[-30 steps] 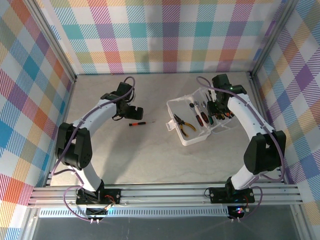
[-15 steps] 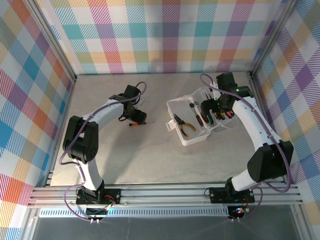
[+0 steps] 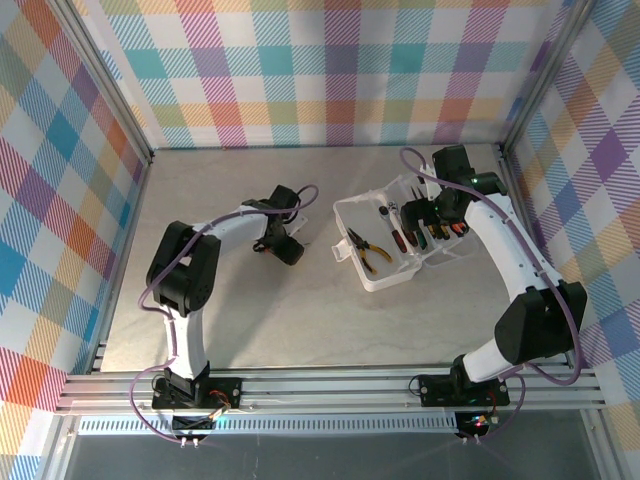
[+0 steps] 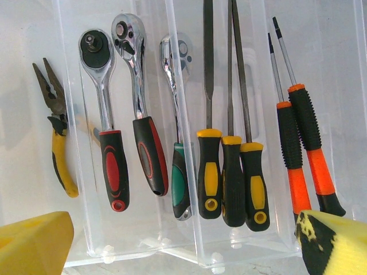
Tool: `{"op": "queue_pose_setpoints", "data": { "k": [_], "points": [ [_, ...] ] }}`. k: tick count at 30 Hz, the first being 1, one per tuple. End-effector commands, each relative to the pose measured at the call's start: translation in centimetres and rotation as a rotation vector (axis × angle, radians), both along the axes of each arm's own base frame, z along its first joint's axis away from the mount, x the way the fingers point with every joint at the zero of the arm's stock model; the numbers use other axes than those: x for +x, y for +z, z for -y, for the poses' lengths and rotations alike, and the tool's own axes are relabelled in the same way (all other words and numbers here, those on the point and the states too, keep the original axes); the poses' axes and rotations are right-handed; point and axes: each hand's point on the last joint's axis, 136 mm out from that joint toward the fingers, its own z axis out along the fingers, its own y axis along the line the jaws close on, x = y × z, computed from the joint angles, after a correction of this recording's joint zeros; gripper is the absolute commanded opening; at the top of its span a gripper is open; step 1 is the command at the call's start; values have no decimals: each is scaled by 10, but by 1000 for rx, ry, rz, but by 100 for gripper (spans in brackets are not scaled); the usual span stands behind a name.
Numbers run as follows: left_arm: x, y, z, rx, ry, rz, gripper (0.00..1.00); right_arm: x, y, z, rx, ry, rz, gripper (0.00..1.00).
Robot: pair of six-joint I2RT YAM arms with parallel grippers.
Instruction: Pack the tool kit
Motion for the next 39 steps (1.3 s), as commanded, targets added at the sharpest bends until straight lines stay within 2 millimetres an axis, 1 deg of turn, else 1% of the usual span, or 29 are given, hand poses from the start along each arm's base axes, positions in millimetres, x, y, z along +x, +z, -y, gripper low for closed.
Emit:
{"op": "queue_pose_setpoints", "data": {
  "k": [1, 5, 9, 12, 14, 19, 22, 26, 27, 28, 30, 32, 34, 35, 37, 39],
  "points": [
    [15, -3, -12, 97, 43, 31, 76, -7, 6, -5, 32, 3, 3, 99],
    [22, -9, -15, 131, 65, 33, 73, -8, 7, -6, 41, 3, 5, 99],
    [20, -15, -13, 136, 62, 6, 65, -8, 10, -5, 40, 4, 13, 99],
    [16, -18, -12, 130, 64, -15, 54, -9, 12, -5, 41, 4, 18, 99],
    [13, -21, -11, 124, 68, -35, 43, -9, 12, -5, 41, 4, 20, 99],
    [7, -28, -12, 121, 88, -77, 21, -11, 15, -5, 45, 5, 26, 99],
    [4, -29, -12, 110, 100, -98, 12, -13, 16, -6, 49, 8, 26, 99],
    [1, -24, -14, 89, 128, -119, 0, -16, 18, -7, 62, 12, 32, 99],
    [-1, -21, -14, 83, 136, -122, 0, -17, 19, -8, 70, 13, 35, 99],
    [-1, -17, -15, 74, 145, -122, 0, -18, 19, -9, 76, 15, 33, 99],
    [-2, -4, -13, 32, 170, -118, 0, -21, 20, -15, 108, 33, 27, 99],
    [-2, 14, -8, -41, 197, -113, 0, -28, 24, -26, 173, 70, 19, 99],
    [-1, 41, 0, -150, 226, -93, 0, -35, 31, -42, 261, 119, 29, 99],
    [0, 58, 7, -232, 243, -84, 0, -39, 35, -52, 313, 148, 38, 99],
    [3, 92, 21, -402, 269, -65, 0, -47, 46, -70, 421, 206, 59, 99],
    [5, 132, 40, -607, 275, -44, 0, -56, 57, -91, 539, 274, 76, 99]
  ]
}}
